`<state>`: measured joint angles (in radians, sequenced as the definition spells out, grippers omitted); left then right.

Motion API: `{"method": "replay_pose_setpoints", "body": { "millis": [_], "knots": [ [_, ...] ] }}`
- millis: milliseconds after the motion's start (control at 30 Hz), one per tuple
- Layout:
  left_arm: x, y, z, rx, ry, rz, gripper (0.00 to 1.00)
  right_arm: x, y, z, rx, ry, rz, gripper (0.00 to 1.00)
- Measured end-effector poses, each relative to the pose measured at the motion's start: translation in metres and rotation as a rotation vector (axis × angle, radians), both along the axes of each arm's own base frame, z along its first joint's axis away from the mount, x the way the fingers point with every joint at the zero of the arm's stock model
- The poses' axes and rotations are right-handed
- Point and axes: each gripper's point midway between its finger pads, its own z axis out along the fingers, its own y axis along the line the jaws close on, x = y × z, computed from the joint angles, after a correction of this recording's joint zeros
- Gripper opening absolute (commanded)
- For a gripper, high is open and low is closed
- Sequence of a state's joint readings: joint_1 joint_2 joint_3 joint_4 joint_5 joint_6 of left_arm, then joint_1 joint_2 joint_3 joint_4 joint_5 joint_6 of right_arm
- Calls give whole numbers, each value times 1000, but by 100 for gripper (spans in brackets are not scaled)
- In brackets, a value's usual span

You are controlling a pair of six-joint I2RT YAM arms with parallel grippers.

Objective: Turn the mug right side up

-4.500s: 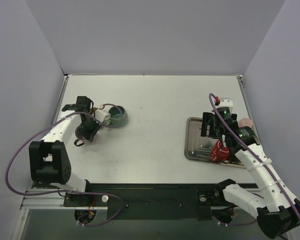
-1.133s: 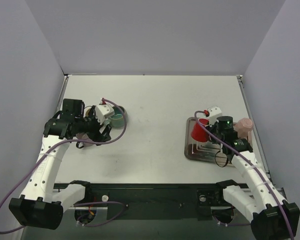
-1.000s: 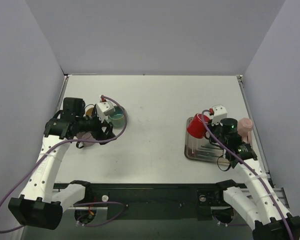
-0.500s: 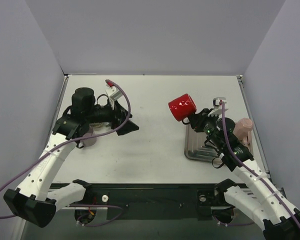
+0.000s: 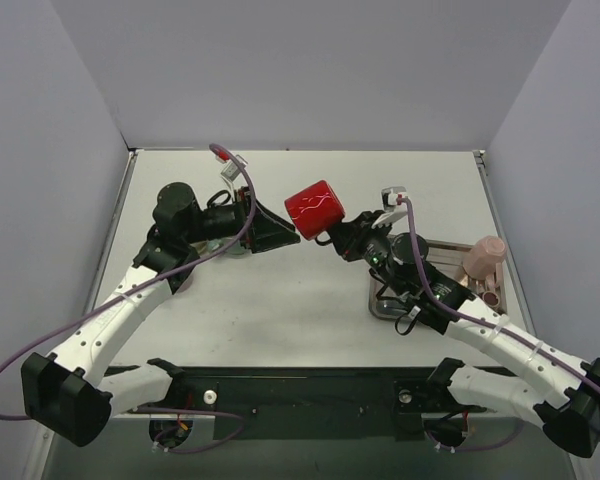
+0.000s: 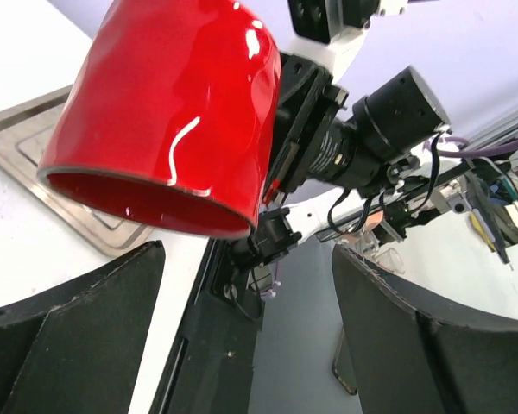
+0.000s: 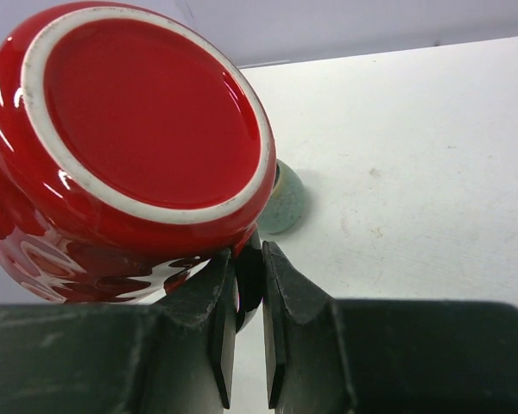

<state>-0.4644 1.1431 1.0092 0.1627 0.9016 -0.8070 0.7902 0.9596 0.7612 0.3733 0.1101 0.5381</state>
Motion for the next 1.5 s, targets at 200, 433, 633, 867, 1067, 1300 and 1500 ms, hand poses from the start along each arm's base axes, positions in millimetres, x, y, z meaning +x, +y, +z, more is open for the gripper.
{"method": "replay_pose_setpoints", "body": {
  "millis": [200, 433, 633, 867, 1067, 1300, 1500],
  "knots": [
    [5, 0, 16, -60, 11, 35, 75, -9, 28, 5, 3, -15, 47, 0],
    [20, 4, 18, -102, 140, 101, 0, -2, 46, 0, 1, -9, 22, 0],
    [44, 21, -2, 8, 97, 219, 0, 0, 46, -16, -54, 33, 47, 69],
    [99, 107, -88, 633, -119, 539, 0, 27, -61, -22, -319, 69, -196, 81],
    [68, 146, -185, 1081, -64, 266, 0, 17, -141, -26, -508, 99, -369, 88],
    [42, 174, -252, 1338, 23, 13, 0, 7, -228, -54, -601, 233, -641, 88],
    [45, 188, -281, 1460, 38, -78, 13, -11, -277, -82, -648, 331, -808, 100]
  ]
}}
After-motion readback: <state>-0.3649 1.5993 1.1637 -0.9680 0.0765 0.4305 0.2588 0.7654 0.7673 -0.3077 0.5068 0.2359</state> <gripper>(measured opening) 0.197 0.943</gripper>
